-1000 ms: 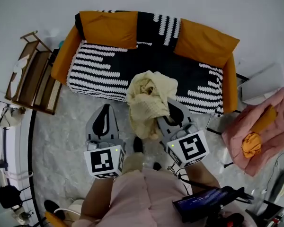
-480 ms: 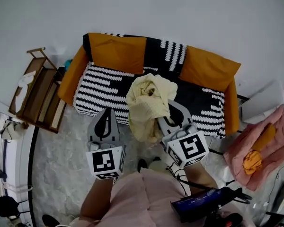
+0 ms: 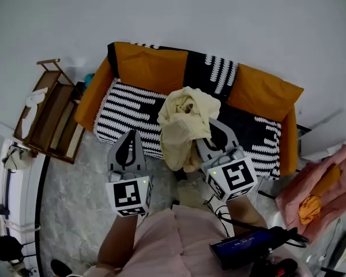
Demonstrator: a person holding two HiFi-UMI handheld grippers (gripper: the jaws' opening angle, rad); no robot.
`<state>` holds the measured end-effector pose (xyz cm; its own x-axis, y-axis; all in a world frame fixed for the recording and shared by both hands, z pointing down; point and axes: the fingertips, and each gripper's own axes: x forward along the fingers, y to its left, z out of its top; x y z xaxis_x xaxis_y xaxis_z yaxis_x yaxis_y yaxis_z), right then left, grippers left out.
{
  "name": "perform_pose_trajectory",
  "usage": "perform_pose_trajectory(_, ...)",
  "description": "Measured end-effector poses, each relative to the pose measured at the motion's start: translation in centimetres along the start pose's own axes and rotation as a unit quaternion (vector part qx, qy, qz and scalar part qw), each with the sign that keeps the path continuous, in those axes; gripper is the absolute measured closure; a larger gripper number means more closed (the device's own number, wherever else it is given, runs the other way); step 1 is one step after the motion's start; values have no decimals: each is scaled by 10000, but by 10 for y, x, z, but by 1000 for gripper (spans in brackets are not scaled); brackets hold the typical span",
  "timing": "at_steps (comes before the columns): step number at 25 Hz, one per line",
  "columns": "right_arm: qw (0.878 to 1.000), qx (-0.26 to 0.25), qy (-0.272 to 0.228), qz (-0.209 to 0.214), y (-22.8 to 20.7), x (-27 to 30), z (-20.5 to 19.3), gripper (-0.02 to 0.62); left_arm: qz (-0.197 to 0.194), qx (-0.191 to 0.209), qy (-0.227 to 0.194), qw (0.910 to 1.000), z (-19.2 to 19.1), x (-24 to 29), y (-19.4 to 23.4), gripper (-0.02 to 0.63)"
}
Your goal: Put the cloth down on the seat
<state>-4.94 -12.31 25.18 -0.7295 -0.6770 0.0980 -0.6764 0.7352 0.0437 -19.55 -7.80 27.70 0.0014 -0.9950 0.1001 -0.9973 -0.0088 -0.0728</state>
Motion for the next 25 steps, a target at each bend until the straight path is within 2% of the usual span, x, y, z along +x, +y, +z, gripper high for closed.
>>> perform_pose_trajectory(9, 9997, 58, 141, 179, -48, 73, -12, 529, -74, 77, 153, 9998, -6, 89, 8, 584)
perform_pose_trajectory(14, 9990, 127, 303, 297, -74, 114, -27, 529, -91, -23, 332, 9994, -20, 134, 10, 584)
perform_pose_trajectory(20, 9975, 250, 512, 410, -102, 157, -44, 529, -62, -175, 353, 9992, -25, 182, 14, 584)
perform_pose_trajectory(25, 9964, 340, 590, 502, -125, 193, -60, 529, 0, -113, 700, 9975, -42, 218, 22, 584)
